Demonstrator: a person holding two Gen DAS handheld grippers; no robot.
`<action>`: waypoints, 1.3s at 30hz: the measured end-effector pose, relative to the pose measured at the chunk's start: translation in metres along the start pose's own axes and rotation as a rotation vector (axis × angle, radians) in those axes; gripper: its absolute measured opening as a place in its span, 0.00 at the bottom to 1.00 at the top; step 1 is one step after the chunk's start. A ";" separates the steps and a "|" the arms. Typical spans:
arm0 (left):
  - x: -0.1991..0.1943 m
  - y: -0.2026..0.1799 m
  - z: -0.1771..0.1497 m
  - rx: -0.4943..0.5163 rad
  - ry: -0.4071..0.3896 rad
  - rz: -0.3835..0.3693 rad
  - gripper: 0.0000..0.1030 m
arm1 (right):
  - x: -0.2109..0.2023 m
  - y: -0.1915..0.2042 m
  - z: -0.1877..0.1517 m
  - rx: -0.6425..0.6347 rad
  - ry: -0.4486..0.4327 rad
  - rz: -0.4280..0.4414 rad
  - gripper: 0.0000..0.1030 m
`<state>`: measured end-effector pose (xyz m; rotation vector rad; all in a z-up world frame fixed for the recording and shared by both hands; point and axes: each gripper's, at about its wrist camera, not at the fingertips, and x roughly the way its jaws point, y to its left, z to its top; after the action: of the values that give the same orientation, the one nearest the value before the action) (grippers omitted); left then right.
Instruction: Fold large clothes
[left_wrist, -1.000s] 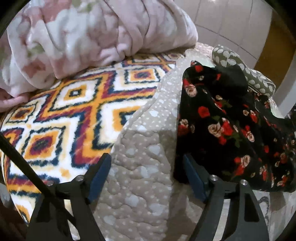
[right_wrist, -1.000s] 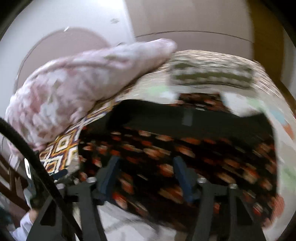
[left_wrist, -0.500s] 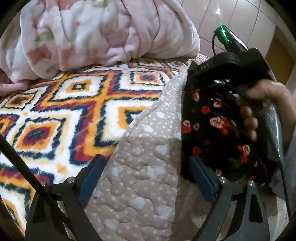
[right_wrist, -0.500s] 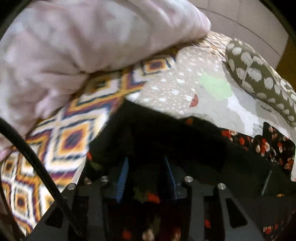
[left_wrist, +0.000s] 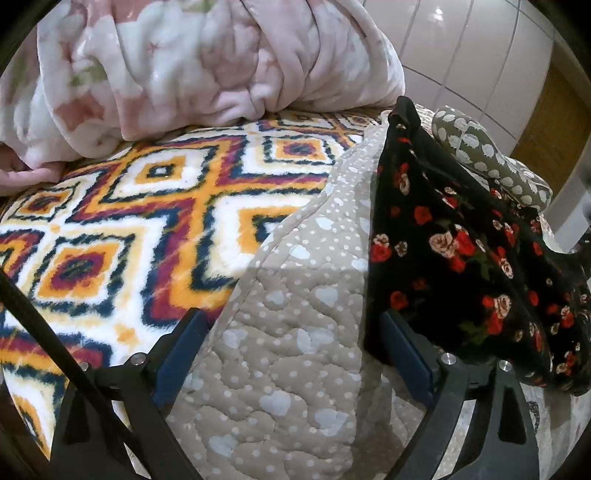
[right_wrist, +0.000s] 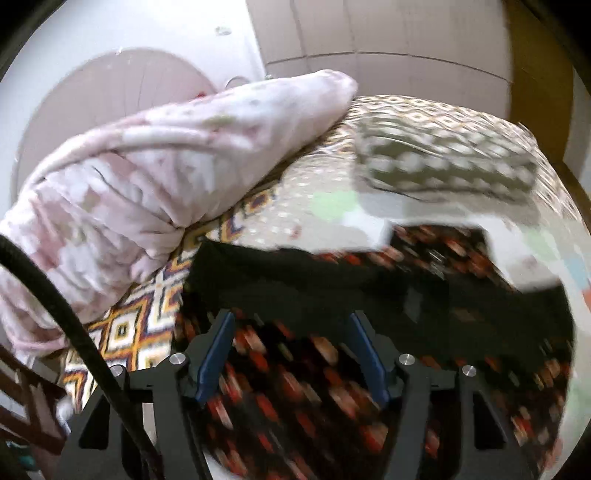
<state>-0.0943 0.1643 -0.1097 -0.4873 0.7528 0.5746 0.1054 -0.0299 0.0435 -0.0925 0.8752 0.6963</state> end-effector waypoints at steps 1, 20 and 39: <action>0.000 0.000 0.000 -0.004 -0.001 -0.006 0.91 | -0.018 -0.017 -0.017 0.015 -0.012 -0.020 0.66; -0.072 -0.128 0.002 0.290 -0.022 -0.092 0.91 | -0.128 -0.188 -0.178 0.274 -0.109 -0.142 0.67; -0.010 -0.126 0.016 0.218 0.166 -0.049 0.96 | -0.077 -0.216 -0.192 0.337 -0.034 -0.230 0.53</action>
<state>-0.0122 0.0775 -0.0672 -0.3526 0.9472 0.4036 0.0710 -0.3054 -0.0686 0.1187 0.9216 0.3293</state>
